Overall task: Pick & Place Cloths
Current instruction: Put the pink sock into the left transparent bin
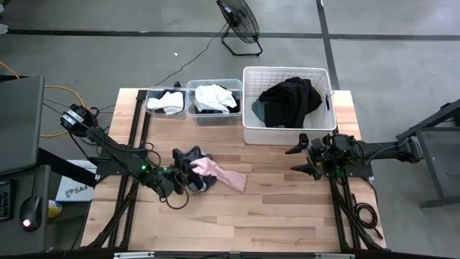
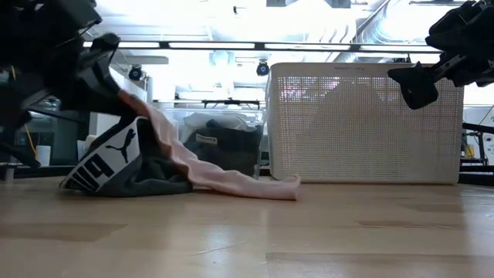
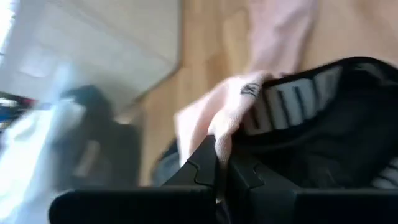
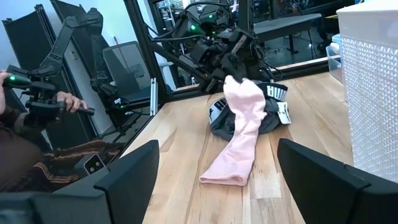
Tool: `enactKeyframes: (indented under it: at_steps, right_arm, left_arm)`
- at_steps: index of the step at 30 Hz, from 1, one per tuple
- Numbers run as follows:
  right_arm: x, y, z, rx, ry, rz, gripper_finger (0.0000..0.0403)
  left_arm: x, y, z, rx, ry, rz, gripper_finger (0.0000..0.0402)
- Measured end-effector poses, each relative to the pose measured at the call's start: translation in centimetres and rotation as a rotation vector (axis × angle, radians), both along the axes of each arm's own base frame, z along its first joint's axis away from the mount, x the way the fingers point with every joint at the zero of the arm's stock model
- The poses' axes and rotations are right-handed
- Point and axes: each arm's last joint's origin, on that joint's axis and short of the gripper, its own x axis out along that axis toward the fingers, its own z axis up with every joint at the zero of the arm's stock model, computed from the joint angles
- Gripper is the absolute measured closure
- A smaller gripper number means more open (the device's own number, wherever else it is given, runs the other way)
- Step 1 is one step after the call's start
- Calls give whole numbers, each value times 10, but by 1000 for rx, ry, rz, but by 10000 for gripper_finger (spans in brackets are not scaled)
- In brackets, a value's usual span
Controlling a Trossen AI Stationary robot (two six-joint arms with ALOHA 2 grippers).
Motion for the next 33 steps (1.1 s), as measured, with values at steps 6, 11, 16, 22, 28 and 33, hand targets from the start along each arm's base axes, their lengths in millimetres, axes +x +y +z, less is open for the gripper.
enactKeyframes:
  at_steps: [6,11,16,22,28,33]
  right_arm:
    - [0,0,0,0,0,1,85]
    - [0,0,0,0,0,0,85]
    - [0,0,0,0,0,0,85]
    - [0,0,0,0,0,0,85]
    - [0,0,0,0,0,0,85]
    - [0,0,0,0,0,0,85]
  left_arm:
    - [-2,-1,-4,-108,28,-8,389]
    - [-2,0,-3,-101,19,4,359]
    - [-2,-1,-4,-130,36,-24,348]
    - [-2,-3,-4,-219,30,-23,347]
    - [0,-5,-2,-251,3,-36,363]
    - [5,-7,7,-242,-69,-8,394]
